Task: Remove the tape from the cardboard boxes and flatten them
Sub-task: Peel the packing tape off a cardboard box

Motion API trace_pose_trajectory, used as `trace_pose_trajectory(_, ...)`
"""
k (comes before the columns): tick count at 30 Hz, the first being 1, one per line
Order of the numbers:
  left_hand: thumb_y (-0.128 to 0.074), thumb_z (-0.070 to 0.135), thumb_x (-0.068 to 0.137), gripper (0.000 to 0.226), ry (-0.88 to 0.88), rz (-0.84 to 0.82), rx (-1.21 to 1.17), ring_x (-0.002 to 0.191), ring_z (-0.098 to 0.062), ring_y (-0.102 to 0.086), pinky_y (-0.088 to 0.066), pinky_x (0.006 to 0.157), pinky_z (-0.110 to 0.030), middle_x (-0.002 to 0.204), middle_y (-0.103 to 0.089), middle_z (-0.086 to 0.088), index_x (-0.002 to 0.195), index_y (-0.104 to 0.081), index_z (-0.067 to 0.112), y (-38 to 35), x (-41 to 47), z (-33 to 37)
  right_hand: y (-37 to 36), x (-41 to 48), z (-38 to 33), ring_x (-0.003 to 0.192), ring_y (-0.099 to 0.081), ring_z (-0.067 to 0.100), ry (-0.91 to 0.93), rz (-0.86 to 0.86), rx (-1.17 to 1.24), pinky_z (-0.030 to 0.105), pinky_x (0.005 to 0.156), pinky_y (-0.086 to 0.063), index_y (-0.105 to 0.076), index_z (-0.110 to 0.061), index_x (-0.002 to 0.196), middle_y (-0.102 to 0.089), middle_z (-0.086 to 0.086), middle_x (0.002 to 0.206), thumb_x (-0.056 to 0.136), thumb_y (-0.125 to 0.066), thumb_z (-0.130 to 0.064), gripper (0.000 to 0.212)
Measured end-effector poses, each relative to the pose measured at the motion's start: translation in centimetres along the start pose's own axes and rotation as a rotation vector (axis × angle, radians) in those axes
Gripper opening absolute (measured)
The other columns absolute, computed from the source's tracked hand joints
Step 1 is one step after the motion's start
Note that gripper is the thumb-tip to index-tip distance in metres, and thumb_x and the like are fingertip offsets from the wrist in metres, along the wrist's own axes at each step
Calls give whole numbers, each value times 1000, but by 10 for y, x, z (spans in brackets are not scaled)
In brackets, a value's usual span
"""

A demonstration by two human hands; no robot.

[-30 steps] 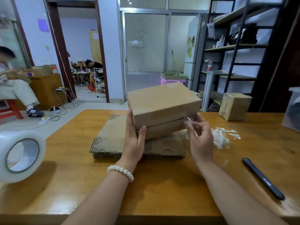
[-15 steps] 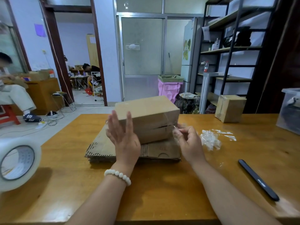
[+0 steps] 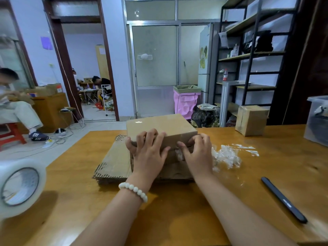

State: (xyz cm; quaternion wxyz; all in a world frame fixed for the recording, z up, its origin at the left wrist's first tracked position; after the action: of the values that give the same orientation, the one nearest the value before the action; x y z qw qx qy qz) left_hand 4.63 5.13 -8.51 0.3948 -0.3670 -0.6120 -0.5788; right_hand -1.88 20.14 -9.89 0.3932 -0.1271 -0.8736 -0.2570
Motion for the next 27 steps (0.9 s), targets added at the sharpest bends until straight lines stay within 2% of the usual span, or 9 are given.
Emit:
trace_pose_trajectory(4,-78,33,74,53,-20,65,22,111,-29,-36,-16,100,-51,118,-43,-1,116,-48,26,3,-3,0,2,-1,-4,102,-54,33,108,58,-45,28,73,-42,-60,-4,79,-55,20,113,83,-72,-24,23)
trace_pose_trajectory(6,-72,37,75,47,-25,90,35,110,-28,-37,-17,100,-51,117,-43,-1,115,-48,26,3,-2,0,5,-2,-9,101,-55,35,151,73,-87,31,68,-49,-61,-4,76,-55,21,115,81,-73,-17,19)
trace_pose_trajectory(10,-51,45,80,39,-34,109,41,109,-27,-38,-20,98,-49,117,-44,1,115,-48,27,4,-5,4,9,3,-20,96,-59,35,264,100,-185,33,62,-52,-60,-2,72,-58,21,114,81,-59,-18,18)
trace_pose_trajectory(13,-49,45,81,38,-35,132,48,109,-26,-39,-20,98,-47,117,-44,1,115,-48,27,6,-9,3,11,5,-23,85,-63,34,274,82,-119,26,56,-48,-58,0,70,-59,22,105,80,-51,-18,21)
trace_pose_trajectory(17,-50,43,82,37,-38,153,39,109,-27,-39,-20,99,-47,118,-44,0,115,-49,26,7,-14,6,16,5,-18,79,-64,28,322,67,-72,20,59,-43,-55,-2,68,-56,18,96,81,-43,-22,27)
trace_pose_trajectory(20,-49,44,81,38,-34,149,37,108,-27,-40,-20,99,-47,117,-45,0,114,-50,27,7,-14,7,19,4,-14,81,-64,27,336,56,-74,30,61,-54,-56,-3,67,-57,17,102,81,-47,-27,29)
trace_pose_trajectory(22,-48,45,81,39,-30,143,36,108,-27,-40,-21,99,-47,117,-45,0,115,-49,27,7,-13,6,19,3,-13,87,-64,27,333,55,-113,39,65,-56,-58,-7,67,-59,15,105,81,-52,-39,35)
trace_pose_trajectory(24,-48,44,81,39,-25,149,45,108,-27,-40,-21,99,-47,117,-45,0,116,-49,27,7,-12,5,19,6,-12,94,-63,27,321,54,-142,39,71,-55,-60,-8,70,-60,13,104,78,-61,-50,43)
trace_pose_trajectory(27,-49,43,81,37,-29,163,50,108,-27,-40,-21,99,-47,116,-46,0,115,-50,27,7,-12,7,19,8,-11,91,-64,31,358,97,-142,43,68,-56,-61,-5,72,-60,16,98,78,-73,-33,32)
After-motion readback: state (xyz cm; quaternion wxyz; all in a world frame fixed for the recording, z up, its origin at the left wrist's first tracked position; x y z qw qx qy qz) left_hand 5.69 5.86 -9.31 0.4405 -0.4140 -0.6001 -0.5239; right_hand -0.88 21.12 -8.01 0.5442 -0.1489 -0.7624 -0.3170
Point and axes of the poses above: each hand's wrist, its own x-axis towards the middle knuckle, its own y-axis out of the back of the hand, z = x × y, the point moved 5 cm from there along x, towards the middle knuckle
